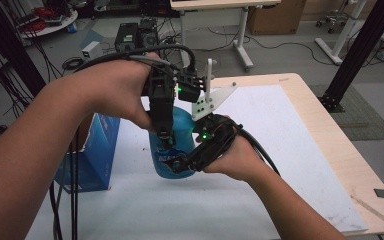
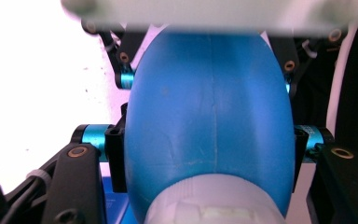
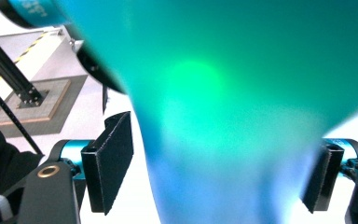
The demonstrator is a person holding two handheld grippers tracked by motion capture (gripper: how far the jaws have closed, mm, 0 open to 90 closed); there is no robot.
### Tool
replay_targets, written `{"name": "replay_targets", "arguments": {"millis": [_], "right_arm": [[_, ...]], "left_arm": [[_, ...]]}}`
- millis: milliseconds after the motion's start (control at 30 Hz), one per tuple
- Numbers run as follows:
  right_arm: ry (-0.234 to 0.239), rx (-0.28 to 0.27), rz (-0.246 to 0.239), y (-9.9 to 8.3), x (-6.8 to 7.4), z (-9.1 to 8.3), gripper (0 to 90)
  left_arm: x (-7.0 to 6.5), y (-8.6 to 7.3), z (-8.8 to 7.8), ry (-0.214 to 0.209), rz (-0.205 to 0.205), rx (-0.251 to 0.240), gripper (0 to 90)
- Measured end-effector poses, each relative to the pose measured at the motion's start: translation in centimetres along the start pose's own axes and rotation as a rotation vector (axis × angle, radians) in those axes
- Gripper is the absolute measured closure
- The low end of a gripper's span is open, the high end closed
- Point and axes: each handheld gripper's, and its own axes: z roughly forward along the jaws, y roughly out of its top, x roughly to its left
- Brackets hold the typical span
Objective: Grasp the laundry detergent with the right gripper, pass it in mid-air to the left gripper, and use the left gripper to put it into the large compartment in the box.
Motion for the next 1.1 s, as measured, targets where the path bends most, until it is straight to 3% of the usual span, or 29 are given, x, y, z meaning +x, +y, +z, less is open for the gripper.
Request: {"name": "replay_targets", "arguments": {"millis": [167, 367, 467, 500, 667, 933, 1100], "right_arm": [[-0.011, -0.016, 0.006, -0.2, 0.1, -0.7, 13.3], [-0.028, -0.009, -0.010, -0.1, 0.3, -1.4, 11.3], [-0.037, -0.013, -0.016, 0.1, 0.4, -1.9, 9.8], [-0.053, -0.012, -0.016, 0.1, 0.4, -2.0, 2.7], [-0.088, 0.019, -0.028, 0.6, 0.6, -3.1, 2.1], [-0.154, 0.097, -0.060, 1.8, 0.0, -6.1, 0.5], [-0.177, 0.221, -0.069, 2.2, -1.0, -7.7, 0.5]], "left_arm": [[-0.1, -0.2, -0.2, -0.003, -0.009, 0.003, 38.9], [0.0, -0.7, -0.7, -0.003, -0.032, 0.005, 38.9], [0.1, -1.2, -1.1, -0.004, -0.052, 0.000, 38.9], [0.2, -1.3, -1.4, -0.003, -0.059, -0.002, 38.9], [0.4, -2.3, -2.6, -0.001, -0.104, 0.012, 38.9], [0.9, -5.1, -5.1, -0.006, -0.228, -0.010, 38.8], [1.2, -7.2, -7.2, 0.007, -0.335, -0.018, 38.8]]}}
